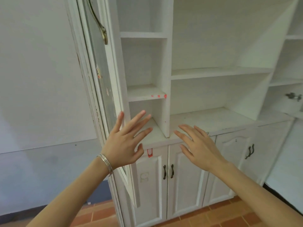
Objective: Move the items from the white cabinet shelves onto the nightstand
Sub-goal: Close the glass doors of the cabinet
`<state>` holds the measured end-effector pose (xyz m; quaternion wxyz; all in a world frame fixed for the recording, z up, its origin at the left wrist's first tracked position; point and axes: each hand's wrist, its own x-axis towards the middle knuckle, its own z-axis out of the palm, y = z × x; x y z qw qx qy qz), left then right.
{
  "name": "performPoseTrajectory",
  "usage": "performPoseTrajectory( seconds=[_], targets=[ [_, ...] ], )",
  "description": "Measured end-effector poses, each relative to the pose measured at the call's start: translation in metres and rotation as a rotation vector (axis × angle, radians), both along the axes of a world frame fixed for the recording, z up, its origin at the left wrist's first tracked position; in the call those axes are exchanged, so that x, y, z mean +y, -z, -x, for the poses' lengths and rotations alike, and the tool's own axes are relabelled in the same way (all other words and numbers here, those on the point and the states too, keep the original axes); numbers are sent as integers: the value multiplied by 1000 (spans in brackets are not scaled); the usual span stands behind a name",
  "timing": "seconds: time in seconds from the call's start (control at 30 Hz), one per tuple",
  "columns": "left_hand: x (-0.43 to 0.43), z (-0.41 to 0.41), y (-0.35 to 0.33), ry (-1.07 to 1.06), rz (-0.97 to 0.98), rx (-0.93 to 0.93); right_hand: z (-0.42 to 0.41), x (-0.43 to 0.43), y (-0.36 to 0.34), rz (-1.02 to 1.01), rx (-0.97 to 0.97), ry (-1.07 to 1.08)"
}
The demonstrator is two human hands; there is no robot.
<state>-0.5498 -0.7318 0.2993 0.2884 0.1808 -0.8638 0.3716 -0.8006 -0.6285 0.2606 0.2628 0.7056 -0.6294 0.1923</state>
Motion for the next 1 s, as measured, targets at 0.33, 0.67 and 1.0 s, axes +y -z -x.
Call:
performPoseTrajectory(
  seconds=[0.33,0.67,1.0],
  targets=[
    [-35,101,1,23,53,-5,96,-22,0,-34,18,46],
    [-86,181,-28,56,89,-26,184,-66,-8,-22,27,-13],
    [-171,245,-36,-59,98,-150,231,-114,-15,10,36,-53]
  ],
)
